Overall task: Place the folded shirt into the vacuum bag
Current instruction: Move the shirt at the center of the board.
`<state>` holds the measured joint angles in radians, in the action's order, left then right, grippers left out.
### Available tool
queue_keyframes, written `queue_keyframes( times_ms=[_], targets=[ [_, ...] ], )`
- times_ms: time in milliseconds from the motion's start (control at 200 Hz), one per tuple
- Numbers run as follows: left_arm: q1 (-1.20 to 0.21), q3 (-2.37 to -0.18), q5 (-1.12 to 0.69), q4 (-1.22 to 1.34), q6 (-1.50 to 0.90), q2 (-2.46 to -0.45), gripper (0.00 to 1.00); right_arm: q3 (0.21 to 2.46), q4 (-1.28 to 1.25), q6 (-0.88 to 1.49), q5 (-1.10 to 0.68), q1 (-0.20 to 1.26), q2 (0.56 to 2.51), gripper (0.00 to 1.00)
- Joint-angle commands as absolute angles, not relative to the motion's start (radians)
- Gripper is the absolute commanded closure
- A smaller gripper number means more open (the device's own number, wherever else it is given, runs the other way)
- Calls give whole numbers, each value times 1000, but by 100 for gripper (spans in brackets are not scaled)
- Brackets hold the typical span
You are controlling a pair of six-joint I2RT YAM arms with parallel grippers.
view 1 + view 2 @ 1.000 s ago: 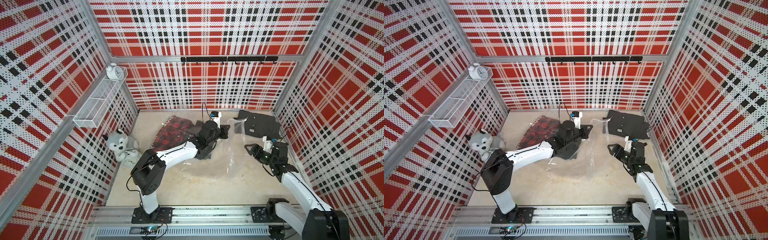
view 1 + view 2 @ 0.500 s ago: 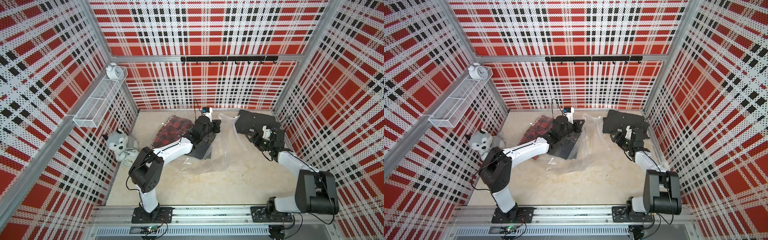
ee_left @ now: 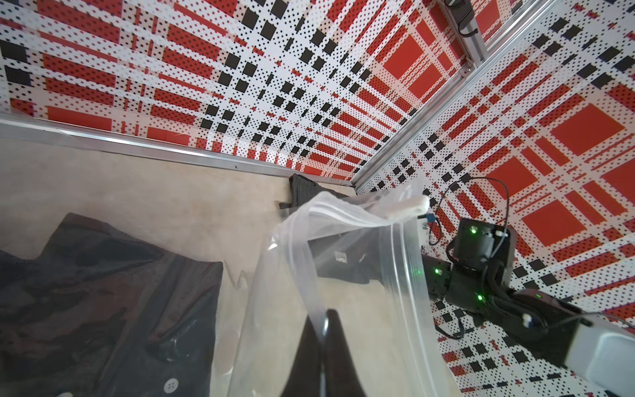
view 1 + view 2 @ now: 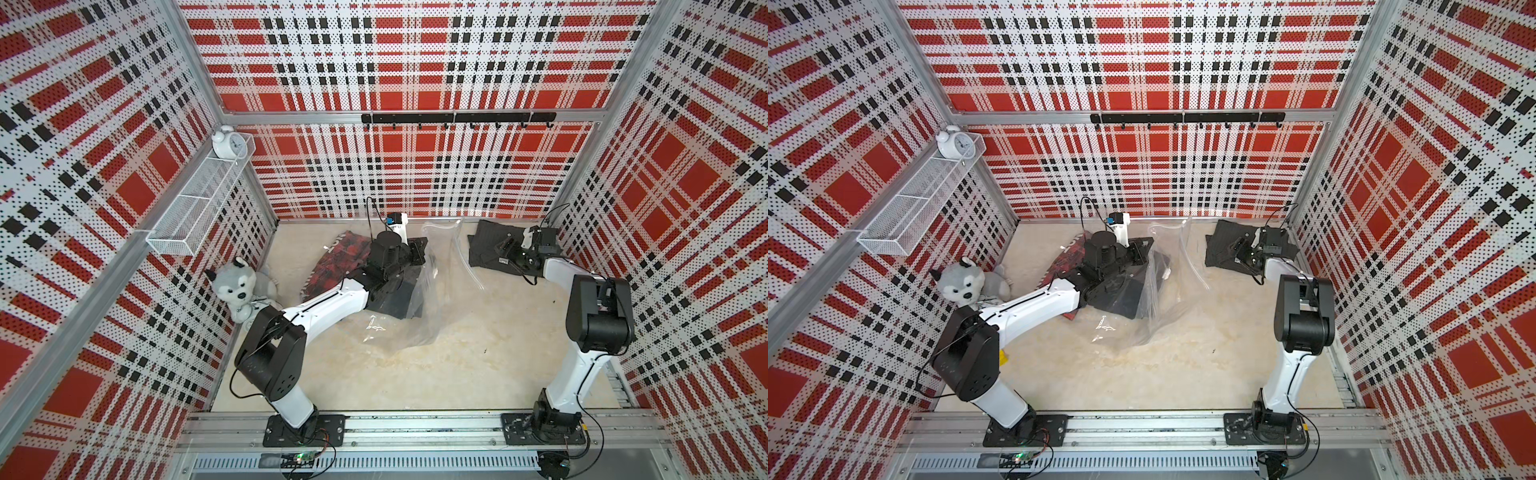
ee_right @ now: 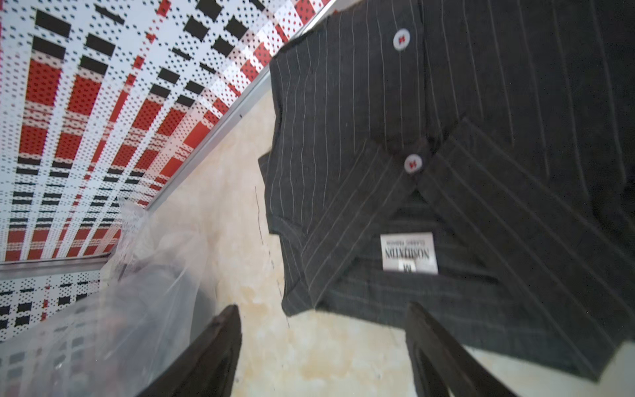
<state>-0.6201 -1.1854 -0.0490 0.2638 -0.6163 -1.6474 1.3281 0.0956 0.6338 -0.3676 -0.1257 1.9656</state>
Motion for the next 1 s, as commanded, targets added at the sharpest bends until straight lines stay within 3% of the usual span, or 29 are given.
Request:
queue_keyframes(
  times_ms=[0, 165, 281, 501, 736, 877, 997],
  targets=[
    [-615, -1168, -54, 269, -598, -1613, 100, 1454, 169, 621, -416, -132, 2062, 23],
    [-626, -1169, -47, 261, -599, -1604, 100, 1571, 254, 599, -437, -134, 2178, 23],
    [-633, -1172, -47, 253, -597, -1607, 100, 1532, 301, 566, -435, -135, 2183, 23],
    [-662, -1182, -38, 253, -595, -1615, 100, 1317, 301, 506, -393, -135, 2031, 22],
    [-687, -1190, -31, 253, -594, -1630, 100, 1064, 329, 467, -285, -135, 1744, 21],
    [-691, -1198, -26, 253, -591, -1637, 100, 1016, 317, 467, -298, -122, 1622, 20],
    [-684, -1197, -25, 259, -592, -1637, 100, 1065, 318, 474, -342, -43, 1653, 20]
  ],
)
